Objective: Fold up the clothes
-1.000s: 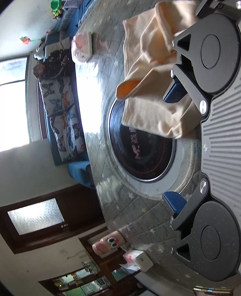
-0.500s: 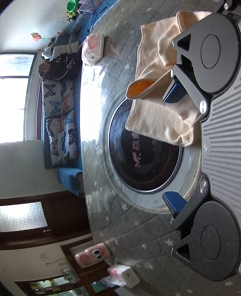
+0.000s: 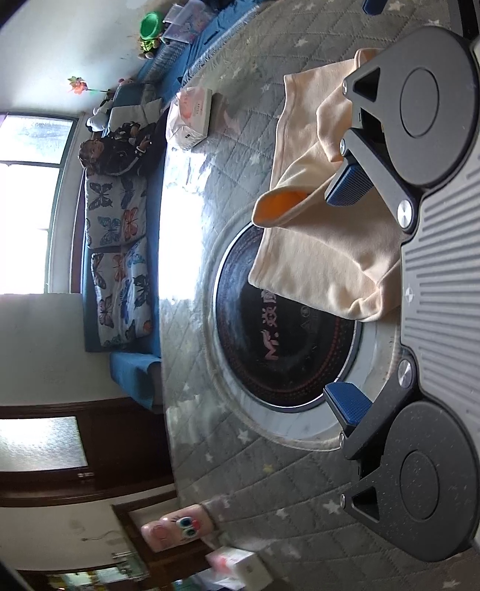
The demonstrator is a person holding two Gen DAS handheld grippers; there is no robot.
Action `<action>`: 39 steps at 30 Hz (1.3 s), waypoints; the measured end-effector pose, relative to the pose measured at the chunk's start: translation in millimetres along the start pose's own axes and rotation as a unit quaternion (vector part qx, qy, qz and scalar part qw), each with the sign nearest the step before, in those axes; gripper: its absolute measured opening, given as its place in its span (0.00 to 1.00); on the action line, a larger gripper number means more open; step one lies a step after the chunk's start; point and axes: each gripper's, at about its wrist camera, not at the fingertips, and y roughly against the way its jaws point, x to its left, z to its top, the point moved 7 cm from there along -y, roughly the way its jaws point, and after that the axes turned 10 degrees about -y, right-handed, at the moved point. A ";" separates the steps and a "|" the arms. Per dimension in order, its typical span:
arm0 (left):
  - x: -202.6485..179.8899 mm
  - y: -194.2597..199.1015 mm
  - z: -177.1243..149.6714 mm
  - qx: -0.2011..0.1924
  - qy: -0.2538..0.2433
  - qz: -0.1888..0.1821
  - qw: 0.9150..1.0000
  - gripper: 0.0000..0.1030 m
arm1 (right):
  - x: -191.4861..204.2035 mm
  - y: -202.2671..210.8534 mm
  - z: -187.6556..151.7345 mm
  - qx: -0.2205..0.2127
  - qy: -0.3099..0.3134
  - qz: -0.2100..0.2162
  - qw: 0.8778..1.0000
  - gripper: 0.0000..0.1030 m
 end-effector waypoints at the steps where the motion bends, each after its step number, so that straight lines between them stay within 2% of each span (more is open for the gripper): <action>1: -1.4 0.8 1.1 -0.002 -0.003 0.003 1.000 1.00 | -0.6 0.5 -0.2 0.000 -0.001 -0.001 1.000 1.00; 8: -20.6 3.5 13.4 -0.023 -0.036 0.026 0.999 1.00 | -6.4 6.5 0.2 -0.007 -0.005 -0.012 1.000 1.00; 19: -70.7 2.8 31.9 -0.043 -0.080 0.006 0.996 1.00 | -31.8 21.4 2.4 -0.021 -0.023 -0.046 0.998 1.00; 23: -95.4 5.0 36.5 -0.050 -0.096 -0.014 0.994 1.00 | -46.5 27.9 -1.9 -0.024 -0.033 -0.065 0.997 1.00; 27: -124.8 9.6 39.0 -0.056 -0.107 -0.057 0.991 1.00 | -64.3 36.5 -6.2 -0.026 -0.043 -0.088 0.995 1.00; 35: -182.9 17.3 40.3 -0.063 -0.140 -0.117 0.981 1.00 | -104.5 56.0 -18.8 -0.030 -0.073 -0.137 0.987 1.00; 39: -203.6 21.7 39.6 -0.067 -0.154 -0.134 0.977 1.00 | -119.6 63.7 -24.5 -0.032 -0.088 -0.153 0.984 1.00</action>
